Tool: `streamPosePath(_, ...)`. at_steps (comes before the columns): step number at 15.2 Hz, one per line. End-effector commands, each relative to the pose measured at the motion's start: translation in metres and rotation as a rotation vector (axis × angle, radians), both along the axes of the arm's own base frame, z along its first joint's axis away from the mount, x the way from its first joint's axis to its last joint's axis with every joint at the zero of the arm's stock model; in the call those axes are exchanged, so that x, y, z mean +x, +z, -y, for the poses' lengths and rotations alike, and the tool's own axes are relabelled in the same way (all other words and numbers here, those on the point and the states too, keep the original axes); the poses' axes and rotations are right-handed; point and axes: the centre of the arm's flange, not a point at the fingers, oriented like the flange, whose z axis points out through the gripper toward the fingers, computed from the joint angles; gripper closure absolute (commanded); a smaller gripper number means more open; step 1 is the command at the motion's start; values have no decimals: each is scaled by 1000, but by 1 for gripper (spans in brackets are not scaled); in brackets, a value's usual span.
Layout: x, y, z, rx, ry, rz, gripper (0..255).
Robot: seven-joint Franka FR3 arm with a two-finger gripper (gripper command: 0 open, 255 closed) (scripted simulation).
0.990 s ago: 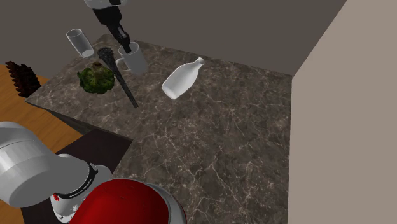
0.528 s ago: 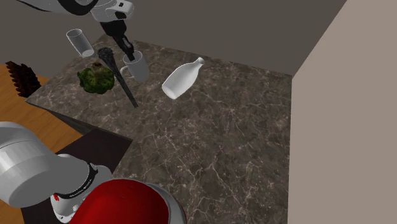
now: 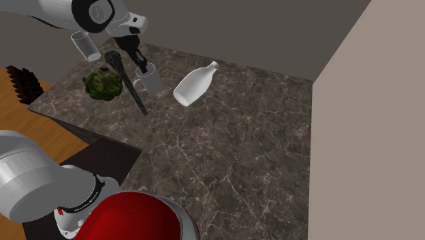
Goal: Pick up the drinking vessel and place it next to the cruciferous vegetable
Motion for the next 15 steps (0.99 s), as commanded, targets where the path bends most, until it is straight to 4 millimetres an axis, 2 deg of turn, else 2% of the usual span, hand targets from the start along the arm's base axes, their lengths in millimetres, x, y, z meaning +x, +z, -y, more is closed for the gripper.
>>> streamPosePath(1,0,-11,0,0,0,1,255)
streamPosePath(5,0,-32,0,0,0,1,255)
streamPosePath(13,0,-34,0,0,0,1,255)
streamPosePath(14,0,-34,0,0,0,1,0)
streamPosePath(15,0,-34,0,0,0,1,0)
